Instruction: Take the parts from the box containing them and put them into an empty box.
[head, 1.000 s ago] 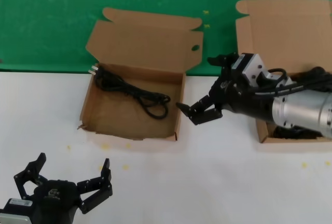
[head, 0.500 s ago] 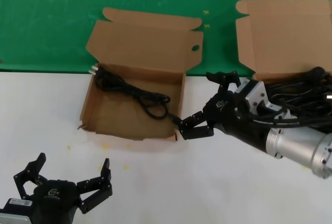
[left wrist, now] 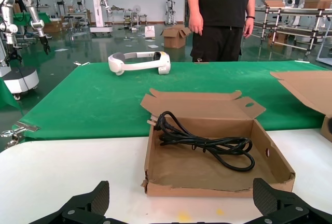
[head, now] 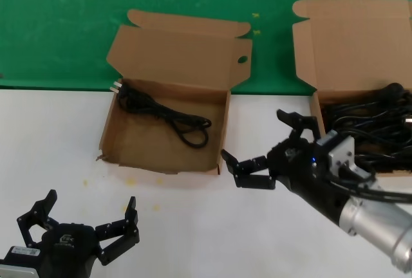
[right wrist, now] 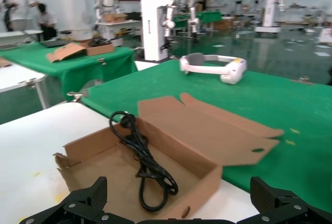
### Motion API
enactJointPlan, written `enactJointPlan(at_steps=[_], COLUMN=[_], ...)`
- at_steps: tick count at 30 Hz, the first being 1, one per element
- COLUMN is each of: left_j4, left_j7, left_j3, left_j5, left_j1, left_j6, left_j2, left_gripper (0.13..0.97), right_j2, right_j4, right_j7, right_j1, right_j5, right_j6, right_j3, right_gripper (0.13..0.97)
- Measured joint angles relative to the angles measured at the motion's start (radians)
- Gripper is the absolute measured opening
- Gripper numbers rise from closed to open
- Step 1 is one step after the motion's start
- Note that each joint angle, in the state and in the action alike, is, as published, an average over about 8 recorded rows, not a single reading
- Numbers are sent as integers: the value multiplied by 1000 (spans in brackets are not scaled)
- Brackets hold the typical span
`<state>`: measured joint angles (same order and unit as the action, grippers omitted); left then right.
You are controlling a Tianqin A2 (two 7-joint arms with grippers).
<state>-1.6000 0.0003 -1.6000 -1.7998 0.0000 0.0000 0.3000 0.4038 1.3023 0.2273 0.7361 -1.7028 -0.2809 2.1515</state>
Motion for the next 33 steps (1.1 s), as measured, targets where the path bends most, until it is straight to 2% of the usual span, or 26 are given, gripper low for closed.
enactJointPlan(at_steps=[33], left_j4=[0], left_j7=[0], left_j3=[0], left_j5=[0], left_j1=[0], left_j6=[0], left_j2=[0], left_gripper=[966], right_j2=[-81], right_j4=[232], right_j7=[-177], right_j1=[-573], right_j5=[-76], right_j6=[219], right_j3=[-429], right_gripper=[966])
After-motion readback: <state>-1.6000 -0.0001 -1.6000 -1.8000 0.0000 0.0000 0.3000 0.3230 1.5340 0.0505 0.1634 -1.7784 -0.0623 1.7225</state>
